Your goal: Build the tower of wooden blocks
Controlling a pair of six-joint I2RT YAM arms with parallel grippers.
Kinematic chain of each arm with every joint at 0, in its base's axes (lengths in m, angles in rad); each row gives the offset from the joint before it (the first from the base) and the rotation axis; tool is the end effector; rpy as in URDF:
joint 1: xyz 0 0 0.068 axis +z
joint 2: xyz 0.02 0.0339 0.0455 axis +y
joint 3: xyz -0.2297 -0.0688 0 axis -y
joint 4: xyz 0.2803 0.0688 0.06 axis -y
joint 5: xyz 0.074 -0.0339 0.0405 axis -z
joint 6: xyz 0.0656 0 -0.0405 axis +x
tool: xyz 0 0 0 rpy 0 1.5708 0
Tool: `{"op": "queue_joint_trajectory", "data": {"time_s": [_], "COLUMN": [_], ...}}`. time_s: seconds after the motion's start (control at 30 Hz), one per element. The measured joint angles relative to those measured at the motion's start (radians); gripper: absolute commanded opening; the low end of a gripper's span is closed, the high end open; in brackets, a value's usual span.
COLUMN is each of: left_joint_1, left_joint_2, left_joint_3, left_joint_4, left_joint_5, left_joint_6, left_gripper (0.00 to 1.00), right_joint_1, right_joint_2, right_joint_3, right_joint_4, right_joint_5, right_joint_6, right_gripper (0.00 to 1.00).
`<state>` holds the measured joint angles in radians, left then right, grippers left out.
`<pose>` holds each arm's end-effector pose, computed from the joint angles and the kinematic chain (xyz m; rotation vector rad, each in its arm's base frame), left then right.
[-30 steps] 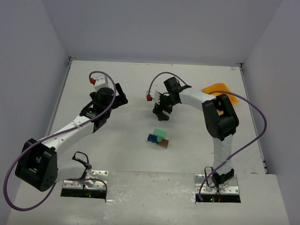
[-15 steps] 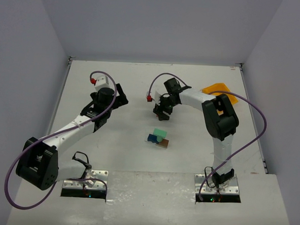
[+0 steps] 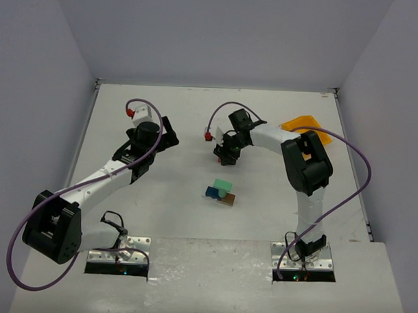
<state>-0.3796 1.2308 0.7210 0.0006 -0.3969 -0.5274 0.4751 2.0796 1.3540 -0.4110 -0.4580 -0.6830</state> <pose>0.3203 -0.1005 0.1801 -0.3882 2.0033 -0.1548 0.3756 0.2258 0.0525 -1.5431 2.1145 0.5462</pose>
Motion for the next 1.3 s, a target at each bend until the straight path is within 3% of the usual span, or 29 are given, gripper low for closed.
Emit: {"op": "queue_joint_trajectory", "data": {"time_s": [0.2,0.47,0.93,1.1,1.3], "left_joint_1": [0.001,0.001,0.001,0.001,0.001], "left_joint_2": [0.0,0.0,0.0,0.0,0.0], "left_joint_3": [0.001,0.001,0.001,0.001,0.001], "left_joint_4": [0.0,0.0,0.0,0.0,0.0], "left_joint_5": [0.001,0.019,0.041,0.043,0.049], "left_joint_6": [0.0,0.0,0.0,0.0,0.001], "left_gripper": [1.0,1.0,1.0,1.0,1.0], "right_joint_1": [0.0,0.0,0.033,0.136,0.254], "right_joint_2": [0.0,-0.045,-0.446,-0.553,-0.62], "right_joint_3": [0.0,-0.037,-0.038,-0.069,-0.125], "right_joint_4": [0.012,0.05,-0.017,-0.093,-0.196], "right_joint_5": [-0.009,0.018,0.314,0.396,0.372], "right_joint_6": [0.014,0.107,0.409,0.458,0.49], "right_gripper": [0.29,0.17,0.15,0.16,0.2]}}
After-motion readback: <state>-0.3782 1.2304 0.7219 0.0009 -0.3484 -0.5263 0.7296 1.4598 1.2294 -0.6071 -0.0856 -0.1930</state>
